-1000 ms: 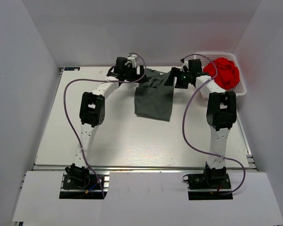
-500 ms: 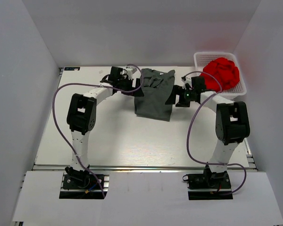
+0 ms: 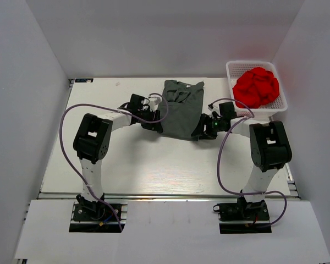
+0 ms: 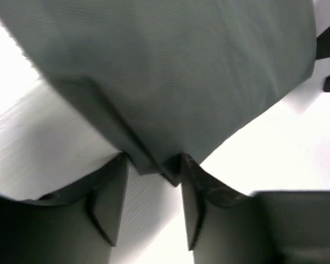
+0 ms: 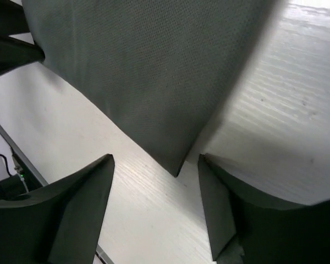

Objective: Fold and stack the t-shirts
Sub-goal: Grab one side of the 2/3 rectangular tshirt with both arms, then fold the long partially folded tshirt into a neat square

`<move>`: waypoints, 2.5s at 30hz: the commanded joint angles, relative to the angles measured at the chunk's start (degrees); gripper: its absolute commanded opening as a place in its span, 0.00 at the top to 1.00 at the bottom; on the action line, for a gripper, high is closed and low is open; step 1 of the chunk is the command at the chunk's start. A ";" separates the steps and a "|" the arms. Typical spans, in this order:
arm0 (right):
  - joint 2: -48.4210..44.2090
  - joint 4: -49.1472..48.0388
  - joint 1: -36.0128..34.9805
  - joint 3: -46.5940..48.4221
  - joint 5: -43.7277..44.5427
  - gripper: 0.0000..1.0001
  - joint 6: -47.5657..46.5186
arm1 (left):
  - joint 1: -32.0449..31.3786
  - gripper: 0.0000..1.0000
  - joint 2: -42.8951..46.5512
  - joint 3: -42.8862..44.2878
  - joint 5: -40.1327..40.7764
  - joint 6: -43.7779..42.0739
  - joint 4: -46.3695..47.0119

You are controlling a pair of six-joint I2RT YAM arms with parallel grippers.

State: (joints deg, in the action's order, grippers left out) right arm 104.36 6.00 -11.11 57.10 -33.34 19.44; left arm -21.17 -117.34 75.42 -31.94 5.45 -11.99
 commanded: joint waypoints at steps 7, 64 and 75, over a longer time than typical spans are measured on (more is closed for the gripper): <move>1.55 -2.31 -1.89 -0.06 -1.02 0.80 1.04 | -2.56 1.00 -0.79 0.43 -1.72 -2.47 -1.28; 11.21 3.93 9.18 32.43 -11.22 1.00 -1.07 | 10.01 1.00 -17.02 27.93 -33.01 22.67 17.25; 33.71 8.84 8.22 63.12 -12.27 0.09 -0.01 | 14.75 0.00 -22.23 38.31 -21.41 23.99 13.23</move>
State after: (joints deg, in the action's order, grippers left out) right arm 136.18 12.47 -2.90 112.18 -45.65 20.05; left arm -8.75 -142.26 109.54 -57.34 29.93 2.57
